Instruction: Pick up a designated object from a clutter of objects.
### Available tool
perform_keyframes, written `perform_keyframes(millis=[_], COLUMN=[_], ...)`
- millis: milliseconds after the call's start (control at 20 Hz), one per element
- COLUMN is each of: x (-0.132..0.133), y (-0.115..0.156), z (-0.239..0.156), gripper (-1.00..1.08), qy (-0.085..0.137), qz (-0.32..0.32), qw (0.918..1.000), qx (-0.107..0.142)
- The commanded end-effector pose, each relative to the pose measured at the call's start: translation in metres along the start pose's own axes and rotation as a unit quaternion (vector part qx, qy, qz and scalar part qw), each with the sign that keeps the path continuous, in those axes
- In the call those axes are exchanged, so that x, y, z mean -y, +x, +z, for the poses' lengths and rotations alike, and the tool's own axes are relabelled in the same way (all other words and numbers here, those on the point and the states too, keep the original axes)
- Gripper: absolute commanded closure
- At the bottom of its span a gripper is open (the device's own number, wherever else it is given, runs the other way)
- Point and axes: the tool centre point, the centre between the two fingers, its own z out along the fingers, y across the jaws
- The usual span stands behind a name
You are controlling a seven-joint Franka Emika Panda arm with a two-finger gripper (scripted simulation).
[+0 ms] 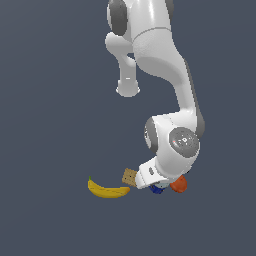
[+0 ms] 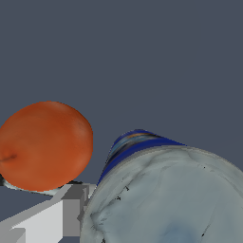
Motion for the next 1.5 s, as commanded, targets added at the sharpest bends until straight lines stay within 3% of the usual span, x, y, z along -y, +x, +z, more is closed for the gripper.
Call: perform_keyframes(millis=[0, 100, 150, 900, 1450], x=[0.000, 0.000, 0.000, 0.000, 0.005], y=[0.001, 0.002, 0.002, -0.002, -0.030], z=[0.001, 0.000, 0.000, -0.002, -0.034], gripper=[-0.92, -0.92, 1.08, 1.08, 1.08], qy=[0.000, 0.000, 0.000, 0.000, 0.000], qz=[0.000, 0.000, 0.000, 0.000, 0.000], qw=[1.0000, 1.0000, 1.0000, 1.0000, 1.0000], qx=[-0.001, -0.001, -0.001, 0.000, 0.000])
